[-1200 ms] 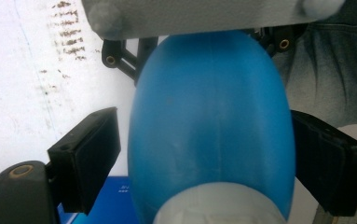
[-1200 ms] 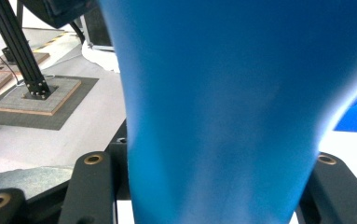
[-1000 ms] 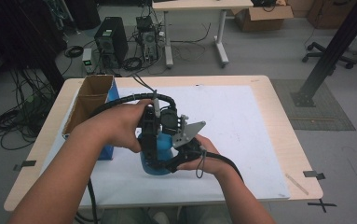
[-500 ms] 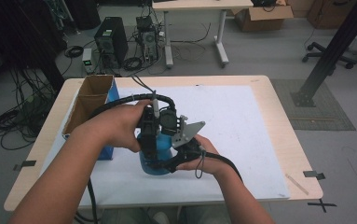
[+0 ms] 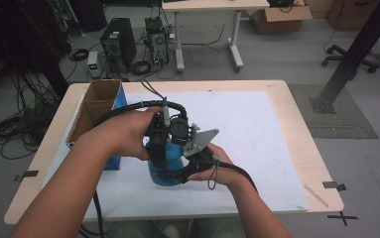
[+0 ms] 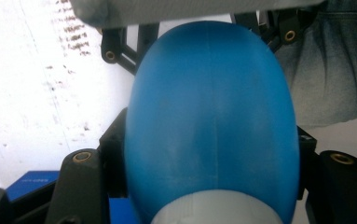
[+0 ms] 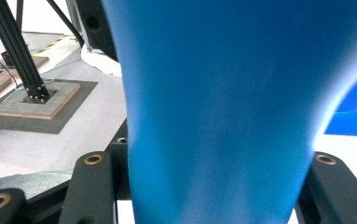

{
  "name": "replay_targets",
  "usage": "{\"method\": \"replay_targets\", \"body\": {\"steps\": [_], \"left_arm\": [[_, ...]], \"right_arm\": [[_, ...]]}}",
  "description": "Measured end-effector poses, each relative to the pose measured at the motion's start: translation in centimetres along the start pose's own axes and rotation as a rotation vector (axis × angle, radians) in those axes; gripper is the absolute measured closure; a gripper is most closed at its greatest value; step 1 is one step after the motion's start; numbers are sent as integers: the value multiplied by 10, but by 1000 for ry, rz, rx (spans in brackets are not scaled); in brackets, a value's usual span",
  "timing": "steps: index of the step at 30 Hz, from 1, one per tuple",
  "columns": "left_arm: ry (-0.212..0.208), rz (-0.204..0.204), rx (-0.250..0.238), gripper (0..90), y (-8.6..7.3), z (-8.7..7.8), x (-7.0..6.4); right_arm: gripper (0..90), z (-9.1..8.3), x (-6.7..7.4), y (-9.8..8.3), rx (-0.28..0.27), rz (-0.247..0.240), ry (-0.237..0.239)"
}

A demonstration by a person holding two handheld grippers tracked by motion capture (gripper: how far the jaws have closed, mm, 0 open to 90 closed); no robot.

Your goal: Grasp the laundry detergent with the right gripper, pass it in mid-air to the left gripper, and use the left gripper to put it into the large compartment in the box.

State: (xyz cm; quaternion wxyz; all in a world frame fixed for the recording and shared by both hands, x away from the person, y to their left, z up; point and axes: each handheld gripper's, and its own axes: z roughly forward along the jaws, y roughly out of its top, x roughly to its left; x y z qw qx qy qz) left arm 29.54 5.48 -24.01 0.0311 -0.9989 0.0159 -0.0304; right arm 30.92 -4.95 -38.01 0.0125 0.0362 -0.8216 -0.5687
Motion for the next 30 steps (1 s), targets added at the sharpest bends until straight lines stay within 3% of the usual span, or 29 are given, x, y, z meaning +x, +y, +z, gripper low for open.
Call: {"method": "replay_targets", "body": {"steps": [18, 24, 30], "left_arm": [[13, -25, 8, 394, 3, -8, -3], [22, -26, 14, 394, 3, -9, -1], [27, -23, 11, 394, 3, -11, -1]], "right_arm": [[429, -5, 0, 3, -25, -10, 1], [270, -4, 3, 5, -6, 16, -1], [218, -10, 1, 5, -16, 34, -23]]}}
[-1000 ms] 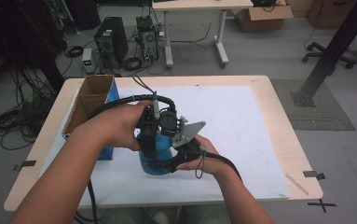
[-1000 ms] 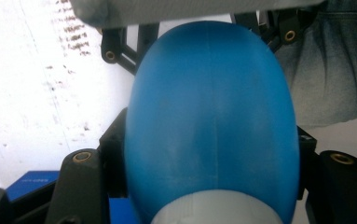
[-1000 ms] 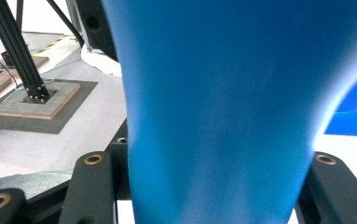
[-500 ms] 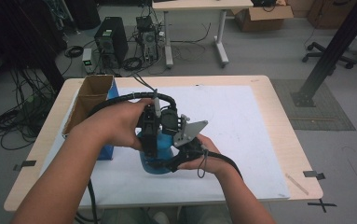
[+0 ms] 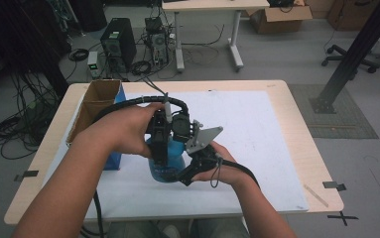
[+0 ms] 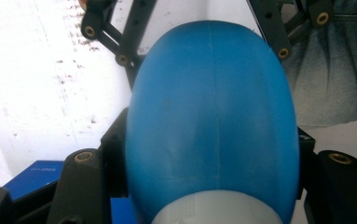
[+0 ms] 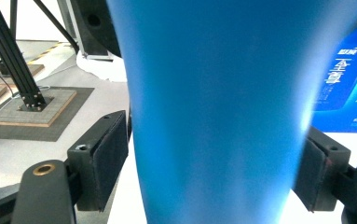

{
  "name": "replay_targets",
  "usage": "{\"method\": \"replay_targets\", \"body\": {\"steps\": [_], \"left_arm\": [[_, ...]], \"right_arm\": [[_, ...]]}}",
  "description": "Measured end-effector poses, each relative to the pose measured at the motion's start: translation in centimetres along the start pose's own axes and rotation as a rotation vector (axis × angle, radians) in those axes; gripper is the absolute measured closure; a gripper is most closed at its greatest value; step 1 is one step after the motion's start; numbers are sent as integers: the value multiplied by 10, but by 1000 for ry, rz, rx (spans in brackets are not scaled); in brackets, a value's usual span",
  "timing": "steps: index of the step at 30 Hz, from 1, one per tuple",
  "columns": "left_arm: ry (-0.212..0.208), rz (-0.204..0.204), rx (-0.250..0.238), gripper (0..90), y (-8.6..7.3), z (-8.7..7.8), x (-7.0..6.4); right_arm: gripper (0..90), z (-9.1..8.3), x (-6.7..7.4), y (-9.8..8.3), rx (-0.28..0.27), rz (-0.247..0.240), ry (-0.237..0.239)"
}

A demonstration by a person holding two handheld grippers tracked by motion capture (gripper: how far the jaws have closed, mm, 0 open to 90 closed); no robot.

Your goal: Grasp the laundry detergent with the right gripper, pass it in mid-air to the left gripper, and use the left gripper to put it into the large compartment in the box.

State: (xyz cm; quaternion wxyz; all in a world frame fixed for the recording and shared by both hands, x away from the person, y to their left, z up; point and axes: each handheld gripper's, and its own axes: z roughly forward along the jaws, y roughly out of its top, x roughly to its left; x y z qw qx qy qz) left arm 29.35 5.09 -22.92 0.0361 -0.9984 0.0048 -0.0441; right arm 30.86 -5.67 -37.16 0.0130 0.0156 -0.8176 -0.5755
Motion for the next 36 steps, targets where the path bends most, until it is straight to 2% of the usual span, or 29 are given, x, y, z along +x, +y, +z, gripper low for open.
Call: {"method": "replay_targets", "body": {"steps": [7, 12, 17, 21, 24, 29, 32, 36], "left_arm": [[-2, -10, -3, 394, -3, -4, 4], [-7, -34, -10, 393, -4, -7, 7], [-20, -59, -14, 393, -6, -11, 10], [-25, -81, -9, 393, -9, -13, 14], [-36, -129, -2, 392, -13, -16, 19], [-59, -225, 9, 392, -24, -22, 29], [-72, -299, 7, 392, -29, -25, 35], [-82, -375, 10, 392, -35, -29, 42]], "right_arm": [[105, -11, -3, -1, 18, 21, -28], [31, -22, -5, -2, 41, 42, -59], [3, -33, -8, -2, 54, 62, -61], [3, -46, -10, -1, 66, 60, -75], [3, -62, -12, 0, 86, 51, -101], [3, -87, -15, 5, 134, 55, -177], [5, -99, -17, 9, 186, 44, -206], [8, -109, -20, 15, 265, 35, -230]]}}
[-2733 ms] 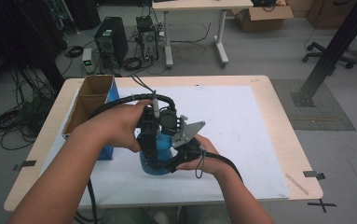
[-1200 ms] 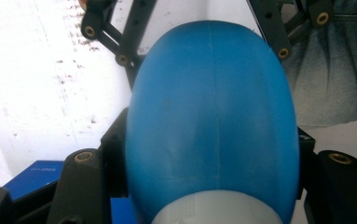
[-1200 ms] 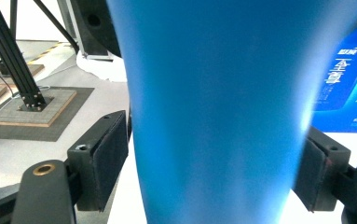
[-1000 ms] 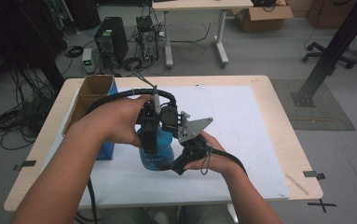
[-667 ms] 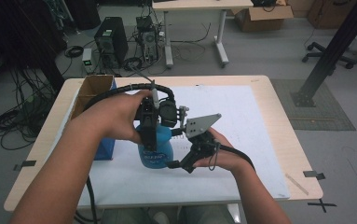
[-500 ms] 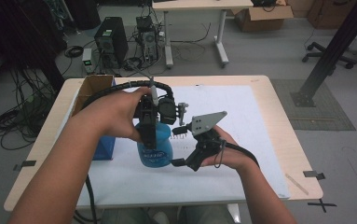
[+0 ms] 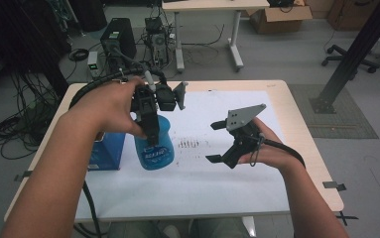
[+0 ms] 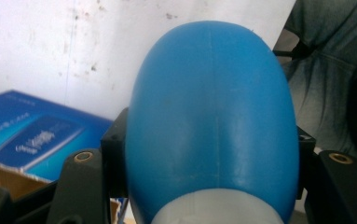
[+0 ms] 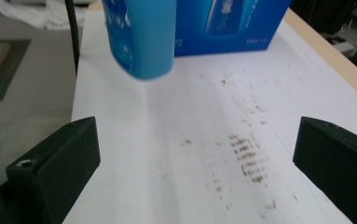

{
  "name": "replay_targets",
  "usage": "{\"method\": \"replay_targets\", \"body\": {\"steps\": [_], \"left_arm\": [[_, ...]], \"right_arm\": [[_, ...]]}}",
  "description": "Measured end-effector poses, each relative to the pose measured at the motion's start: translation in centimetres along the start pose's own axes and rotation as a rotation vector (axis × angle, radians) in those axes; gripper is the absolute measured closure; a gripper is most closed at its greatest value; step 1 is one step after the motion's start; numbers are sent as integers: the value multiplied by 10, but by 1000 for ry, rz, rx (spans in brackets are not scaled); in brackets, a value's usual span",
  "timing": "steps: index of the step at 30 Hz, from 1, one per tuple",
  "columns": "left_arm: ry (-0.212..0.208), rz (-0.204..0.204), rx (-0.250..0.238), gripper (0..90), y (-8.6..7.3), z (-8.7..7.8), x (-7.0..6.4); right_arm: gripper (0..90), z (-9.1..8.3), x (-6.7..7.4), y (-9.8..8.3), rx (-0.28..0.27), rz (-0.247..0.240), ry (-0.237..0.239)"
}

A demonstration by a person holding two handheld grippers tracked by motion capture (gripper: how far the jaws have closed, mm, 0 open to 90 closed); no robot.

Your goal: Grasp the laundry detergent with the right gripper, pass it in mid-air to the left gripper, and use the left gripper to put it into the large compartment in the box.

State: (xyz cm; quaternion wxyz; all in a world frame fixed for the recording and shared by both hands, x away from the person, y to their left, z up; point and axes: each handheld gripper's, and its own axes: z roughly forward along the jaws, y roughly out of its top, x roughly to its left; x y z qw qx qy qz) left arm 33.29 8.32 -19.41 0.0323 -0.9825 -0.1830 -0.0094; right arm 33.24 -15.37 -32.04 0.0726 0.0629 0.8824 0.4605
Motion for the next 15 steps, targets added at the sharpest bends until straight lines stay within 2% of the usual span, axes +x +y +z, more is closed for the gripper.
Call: {"method": "replay_targets", "body": {"steps": [6, 10, 11, 12, 15], "left_arm": [[-18, -140, -6, 391, -7, -8, 13], [-25, -225, -21, 390, -14, -14, 23], [-25, -225, -21, 390, -14, -14, 23], [-31, -272, -19, 390, -18, -18, 27], [-36, -328, -21, 390, -24, -25, 32]], "right_arm": [[13, -10, -6, 3, 103, -23, -13], [17, -14, -9, 1, 171, -21, -17], [17, -14, -9, 1, 171, -21, -17], [20, -16, -10, 0, 205, -20, -17], [21, -19, -12, -2, 245, -26, -28]]}}
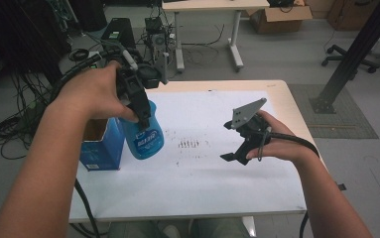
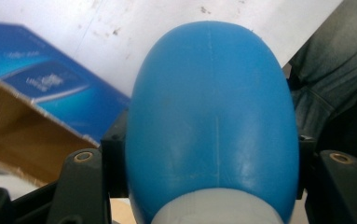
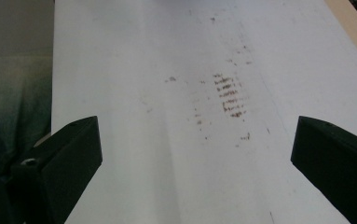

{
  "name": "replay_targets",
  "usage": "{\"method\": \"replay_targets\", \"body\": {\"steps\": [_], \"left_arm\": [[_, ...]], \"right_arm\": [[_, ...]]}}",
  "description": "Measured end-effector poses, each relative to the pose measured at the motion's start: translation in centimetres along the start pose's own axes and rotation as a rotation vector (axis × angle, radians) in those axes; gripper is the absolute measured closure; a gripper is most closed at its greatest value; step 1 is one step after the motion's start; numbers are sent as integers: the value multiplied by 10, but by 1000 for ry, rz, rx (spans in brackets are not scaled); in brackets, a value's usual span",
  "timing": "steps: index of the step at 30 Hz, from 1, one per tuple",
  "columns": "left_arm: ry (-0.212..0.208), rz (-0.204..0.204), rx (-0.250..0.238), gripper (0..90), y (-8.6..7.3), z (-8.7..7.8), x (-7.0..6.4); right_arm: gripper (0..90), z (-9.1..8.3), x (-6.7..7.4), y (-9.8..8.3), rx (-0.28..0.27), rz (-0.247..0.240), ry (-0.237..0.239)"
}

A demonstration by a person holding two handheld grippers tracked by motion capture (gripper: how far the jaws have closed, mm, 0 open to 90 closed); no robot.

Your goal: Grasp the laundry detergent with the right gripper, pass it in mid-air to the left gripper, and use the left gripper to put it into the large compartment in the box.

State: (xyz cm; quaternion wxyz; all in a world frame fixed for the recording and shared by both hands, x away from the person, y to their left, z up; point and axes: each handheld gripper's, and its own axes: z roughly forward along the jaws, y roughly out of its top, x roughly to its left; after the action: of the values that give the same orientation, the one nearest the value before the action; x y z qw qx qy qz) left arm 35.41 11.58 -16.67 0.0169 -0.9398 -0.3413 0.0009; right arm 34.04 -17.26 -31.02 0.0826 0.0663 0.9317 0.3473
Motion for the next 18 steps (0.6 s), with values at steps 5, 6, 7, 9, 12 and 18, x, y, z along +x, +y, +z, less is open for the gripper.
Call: {"method": "replay_targets", "body": {"steps": [5, 6, 7, 9, 12, 18], "left_arm": [[0, -110, -12, 390, -8, -14, 12], [1, -135, -11, 390, -9, -17, 15], [2, -159, -10, 390, -10, -19, 17], [10, -203, -9, 390, -12, -23, 22], [13, -270, -1, 390, -14, -29, 31], [-16, -402, -13, 390, -21, -41, 49]], "right_arm": [[22, -7, -3, -4, 54, -7, -7], [22, -8, -3, -5, 63, -6, -9], [22, -9, -3, -6, 73, -8, -12], [24, -11, -4, -7, 85, -8, -14], [24, -14, -4, -9, 92, -6, -16], [24, -15, -5, -13, 106, 0, -18]]}}
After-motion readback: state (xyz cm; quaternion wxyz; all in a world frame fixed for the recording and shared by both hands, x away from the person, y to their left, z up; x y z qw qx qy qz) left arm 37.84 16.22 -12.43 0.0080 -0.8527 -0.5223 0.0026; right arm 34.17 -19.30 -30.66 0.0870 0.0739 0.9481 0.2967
